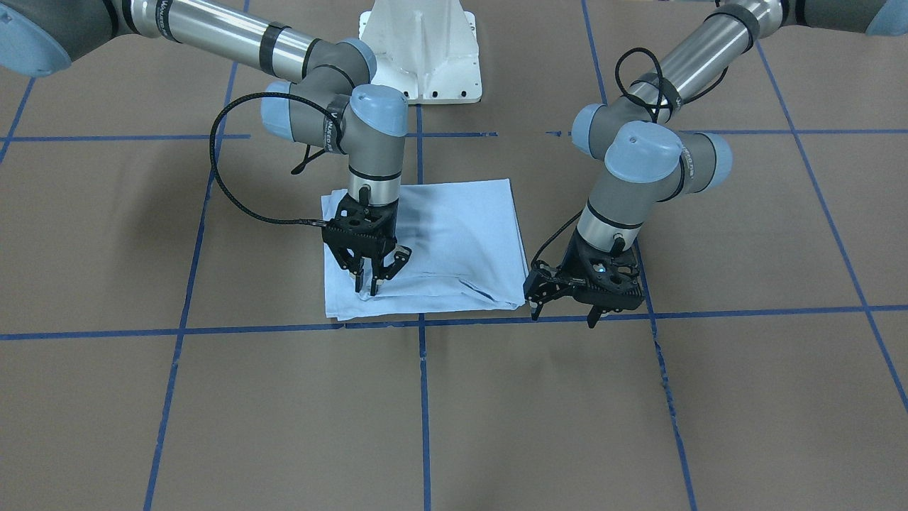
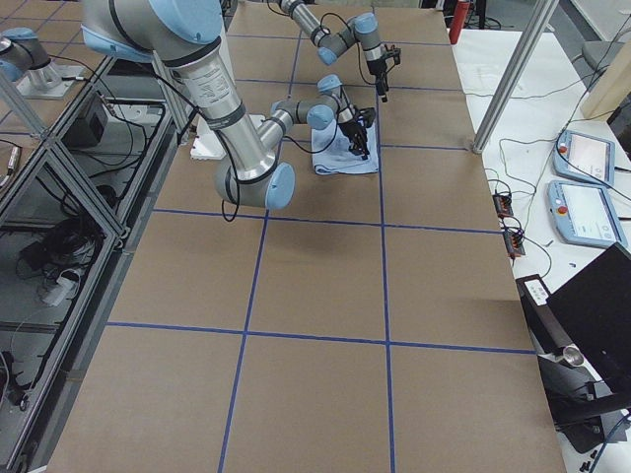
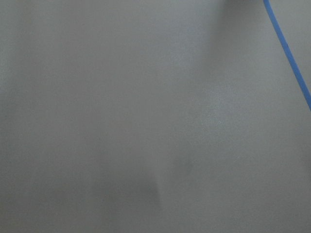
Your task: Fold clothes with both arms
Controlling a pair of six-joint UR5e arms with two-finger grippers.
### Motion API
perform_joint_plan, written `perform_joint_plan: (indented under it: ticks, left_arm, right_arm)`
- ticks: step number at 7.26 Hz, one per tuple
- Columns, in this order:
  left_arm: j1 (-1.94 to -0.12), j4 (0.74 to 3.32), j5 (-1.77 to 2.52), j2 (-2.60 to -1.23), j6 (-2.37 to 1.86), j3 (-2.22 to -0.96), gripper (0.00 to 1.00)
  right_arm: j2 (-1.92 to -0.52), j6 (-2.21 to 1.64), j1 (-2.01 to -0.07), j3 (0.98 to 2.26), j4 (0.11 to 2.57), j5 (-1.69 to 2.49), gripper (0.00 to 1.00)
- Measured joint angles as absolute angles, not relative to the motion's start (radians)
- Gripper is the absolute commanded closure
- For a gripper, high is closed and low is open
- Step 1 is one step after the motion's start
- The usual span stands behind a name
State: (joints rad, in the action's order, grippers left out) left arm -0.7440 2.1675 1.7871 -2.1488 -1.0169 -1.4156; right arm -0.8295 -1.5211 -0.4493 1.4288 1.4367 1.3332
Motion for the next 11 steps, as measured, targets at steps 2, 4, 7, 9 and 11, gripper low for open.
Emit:
perform_joint_plan:
  ticks: [2,4,7,9,11]
  left_arm:
    - [-0.744,2.167,1.787,-2.148,-1.019,-1.421,0.00]
    - [-0.744,2.167,1.787,-2.148,-1.020,-1.424,0.00]
    - [-0.744,2.167,1.787,-2.148,-1.023,-1.426,0.00]
    - [-0.744,2.167,1.787,-2.148,-1.024,-1.427,0.00]
    - [-0.744,2.166,1.787,-2.147,-1.025,-1.433,0.00]
  right_arm:
    - [-0.828,-1.522,-0.449,1.420,1.434,1.331,1.00]
    - [-0.817,-1.520,-0.456,1.418,1.438,1.329,1.00]
    - [-0.795,-1.500,-0.492,1.419,1.506,1.315,1.00]
    - [-0.795,-1.476,-0.499,1.414,1.542,1.283,0.01]
    - [-0.786,-1.412,-0.504,1.408,1.544,1.281,0.00]
